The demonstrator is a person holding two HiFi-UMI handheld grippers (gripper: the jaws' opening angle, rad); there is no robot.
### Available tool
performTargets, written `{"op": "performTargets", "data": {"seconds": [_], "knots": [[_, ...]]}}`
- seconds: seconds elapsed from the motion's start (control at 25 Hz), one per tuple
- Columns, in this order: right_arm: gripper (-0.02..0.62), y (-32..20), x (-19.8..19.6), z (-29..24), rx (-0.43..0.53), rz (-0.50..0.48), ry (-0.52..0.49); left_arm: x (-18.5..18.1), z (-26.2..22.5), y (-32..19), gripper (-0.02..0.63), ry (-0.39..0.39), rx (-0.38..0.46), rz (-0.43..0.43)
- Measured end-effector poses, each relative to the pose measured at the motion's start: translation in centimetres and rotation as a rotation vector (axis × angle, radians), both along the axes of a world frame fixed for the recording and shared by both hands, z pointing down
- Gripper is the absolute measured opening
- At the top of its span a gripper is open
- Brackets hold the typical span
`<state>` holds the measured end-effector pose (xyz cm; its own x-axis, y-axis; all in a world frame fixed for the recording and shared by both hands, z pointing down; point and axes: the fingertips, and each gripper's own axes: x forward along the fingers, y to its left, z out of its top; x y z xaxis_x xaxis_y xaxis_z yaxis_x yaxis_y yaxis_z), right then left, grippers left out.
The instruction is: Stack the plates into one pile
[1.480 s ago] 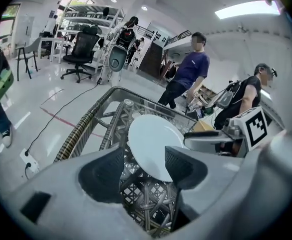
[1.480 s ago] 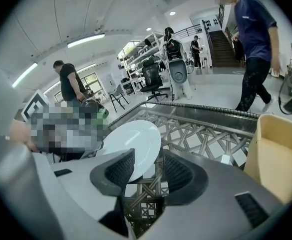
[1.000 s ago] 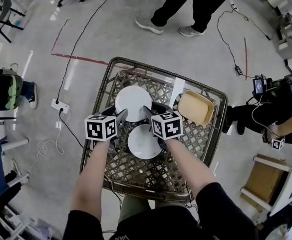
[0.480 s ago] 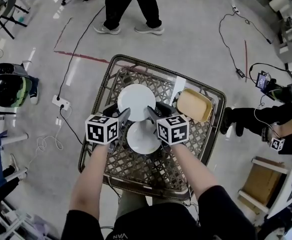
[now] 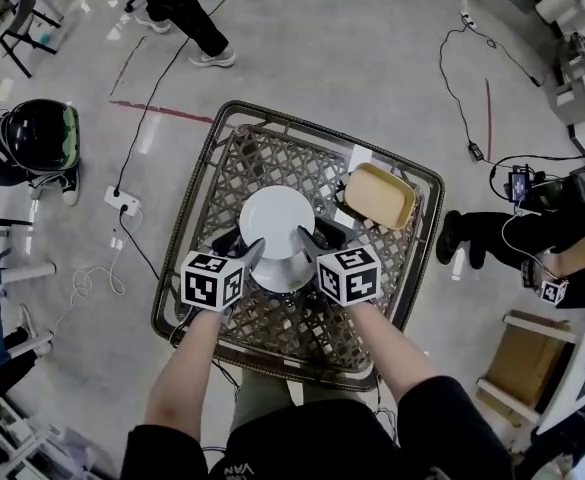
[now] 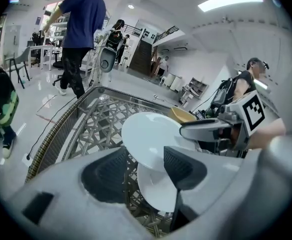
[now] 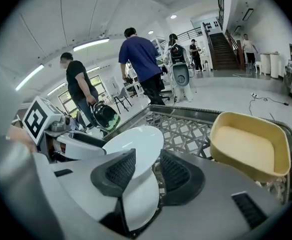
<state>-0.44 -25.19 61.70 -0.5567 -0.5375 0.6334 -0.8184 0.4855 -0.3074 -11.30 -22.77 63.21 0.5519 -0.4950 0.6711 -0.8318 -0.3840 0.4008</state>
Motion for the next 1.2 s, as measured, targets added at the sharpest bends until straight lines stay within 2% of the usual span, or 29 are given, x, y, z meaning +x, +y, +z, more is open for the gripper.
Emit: {"op": "performTargets", "data": {"seconds": [0.24,0.64,1.2], "knots": [[0.150,2.8,0.4,-0.1,0.005,-0.027,0.008,0.4,0.1,3.1,0.238,-0.003,-0.003,-0.019],[0.156,7.0,1.4,2.2,-0.022,-0.063,0.058,1.3,1.3,6.7,0.238,-0.054,0.006,-0.021],[0.161,8.6,1.7,4.3,-0.040,-0.091,0.116,1.8,3.2,8.3,0.238,-0.094,-0.016,-0.019]]}}
